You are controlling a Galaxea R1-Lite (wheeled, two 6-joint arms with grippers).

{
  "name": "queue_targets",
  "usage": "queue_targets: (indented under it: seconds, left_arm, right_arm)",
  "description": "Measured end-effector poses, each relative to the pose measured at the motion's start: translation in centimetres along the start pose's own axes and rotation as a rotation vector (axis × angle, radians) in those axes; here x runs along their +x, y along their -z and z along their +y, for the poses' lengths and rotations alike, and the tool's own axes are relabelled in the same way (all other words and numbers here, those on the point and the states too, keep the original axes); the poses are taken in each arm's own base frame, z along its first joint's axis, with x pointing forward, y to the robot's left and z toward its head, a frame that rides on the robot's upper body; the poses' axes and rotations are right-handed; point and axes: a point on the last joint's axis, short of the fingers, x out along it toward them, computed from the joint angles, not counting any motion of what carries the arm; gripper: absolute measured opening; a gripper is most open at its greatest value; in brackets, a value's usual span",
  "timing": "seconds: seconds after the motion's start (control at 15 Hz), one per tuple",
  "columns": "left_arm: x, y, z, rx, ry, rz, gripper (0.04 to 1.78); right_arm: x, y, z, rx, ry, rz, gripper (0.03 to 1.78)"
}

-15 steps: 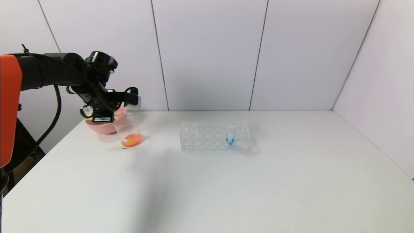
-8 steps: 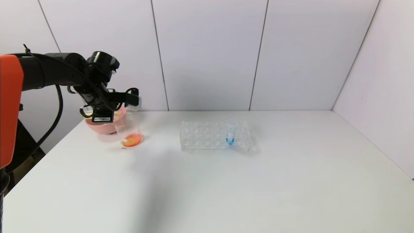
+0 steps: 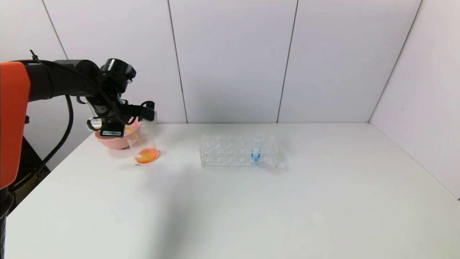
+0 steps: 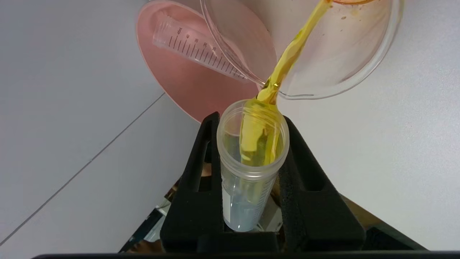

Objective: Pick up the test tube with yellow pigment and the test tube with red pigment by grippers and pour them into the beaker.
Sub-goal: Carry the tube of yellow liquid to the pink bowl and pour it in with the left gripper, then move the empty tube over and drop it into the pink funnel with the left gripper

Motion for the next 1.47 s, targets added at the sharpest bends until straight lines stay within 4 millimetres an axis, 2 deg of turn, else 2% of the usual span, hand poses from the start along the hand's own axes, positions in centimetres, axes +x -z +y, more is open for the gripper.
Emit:
queue_targets:
  seconds: [0.8, 1.47]
  left_arm:
    - [0.0, -1.1, -0.2, 0.085, -0.023, 0.091, 0.45]
    - [-0.1, -1.0, -0.5, 0.093, -0.004, 0.143, 0.45]
  right_arm:
    - [0.0, 0.0, 0.0, 0.0, 0.0, 0.0, 1.7]
    - [0.0, 0.0, 0.0, 0.0, 0.0, 0.0, 1.7]
